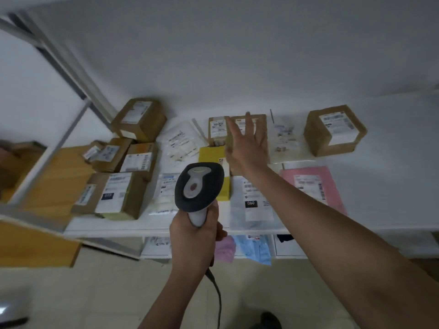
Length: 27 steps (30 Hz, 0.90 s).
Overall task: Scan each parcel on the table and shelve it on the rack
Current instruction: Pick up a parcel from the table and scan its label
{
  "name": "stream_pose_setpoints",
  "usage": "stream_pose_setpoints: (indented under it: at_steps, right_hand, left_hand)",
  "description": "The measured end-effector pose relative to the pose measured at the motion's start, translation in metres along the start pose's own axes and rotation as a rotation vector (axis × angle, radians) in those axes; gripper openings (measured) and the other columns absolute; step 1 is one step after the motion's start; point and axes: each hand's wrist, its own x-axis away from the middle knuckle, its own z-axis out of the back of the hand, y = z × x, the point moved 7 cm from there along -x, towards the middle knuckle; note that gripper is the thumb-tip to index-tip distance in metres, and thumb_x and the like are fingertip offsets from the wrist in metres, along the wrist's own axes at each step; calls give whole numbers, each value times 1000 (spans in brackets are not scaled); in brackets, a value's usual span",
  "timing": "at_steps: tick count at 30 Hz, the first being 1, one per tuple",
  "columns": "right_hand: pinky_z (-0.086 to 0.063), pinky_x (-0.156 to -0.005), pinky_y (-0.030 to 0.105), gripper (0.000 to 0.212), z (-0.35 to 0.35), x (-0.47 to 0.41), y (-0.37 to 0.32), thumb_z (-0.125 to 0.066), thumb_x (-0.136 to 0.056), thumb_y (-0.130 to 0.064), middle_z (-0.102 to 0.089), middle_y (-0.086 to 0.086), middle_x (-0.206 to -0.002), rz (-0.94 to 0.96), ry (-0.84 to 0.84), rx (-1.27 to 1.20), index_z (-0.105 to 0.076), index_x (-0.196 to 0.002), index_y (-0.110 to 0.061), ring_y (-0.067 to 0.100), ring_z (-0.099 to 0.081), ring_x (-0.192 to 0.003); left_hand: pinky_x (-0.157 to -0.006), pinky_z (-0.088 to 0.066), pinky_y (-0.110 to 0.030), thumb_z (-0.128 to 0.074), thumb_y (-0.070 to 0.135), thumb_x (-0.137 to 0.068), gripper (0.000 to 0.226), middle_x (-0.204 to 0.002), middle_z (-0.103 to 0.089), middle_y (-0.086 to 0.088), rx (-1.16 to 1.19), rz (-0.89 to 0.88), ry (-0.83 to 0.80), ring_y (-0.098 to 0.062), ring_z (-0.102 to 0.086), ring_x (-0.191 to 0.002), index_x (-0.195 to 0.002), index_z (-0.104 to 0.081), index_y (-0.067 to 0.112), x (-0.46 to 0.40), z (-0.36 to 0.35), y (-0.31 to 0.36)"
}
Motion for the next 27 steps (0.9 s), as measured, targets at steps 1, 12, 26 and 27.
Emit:
stream_pose_setpoints:
  at_steps: [1, 12, 26, 27]
  right_hand:
    - [0, -119, 58, 70, -10, 5, -22, -49, -98, -31, 12, 7, -163, 24, -21, -6, -9, -154, -38, 36, 16, -148]
    - [0, -119, 53, 66, -156, 99, -259, -51, -97, -33, 4, 8, -162, 182, -225, 106, -17, -152, -34, 34, 8, -148]
    - [-16, -117, 52, 62, -342, 224, -550, -47, -96, -39, -17, 18, -155, 528, -596, 275, -24, -149, -18, 39, -15, -142]
    - [-17, -117, 52, 61, -353, 224, -565, -46, -97, -39, -17, 17, -155, 548, -619, 276, -24, -149, -18, 39, -15, -142]
  left_hand:
    - [-47, -52, -25, -62, 25, -94, 39, -50, -66, -8, 8, -2, 20, -21, -66, -49, -66, -64, -2, -3, 18, -5]
    - [-46, -50, -20, -61, 15, -95, 30, -56, -61, -21, 204, 26, 230, -22, -64, -48, -74, -60, -6, -23, 274, -93]
    - [-52, -56, -29, -60, 23, -95, 35, -58, -63, -15, 298, 132, 577, -28, -68, -55, -80, -60, -8, -53, 557, -195]
    - [-52, -56, -29, -61, 23, -95, 35, -60, -64, -18, 306, 140, 592, -30, -68, -56, -80, -59, -9, -58, 570, -201]
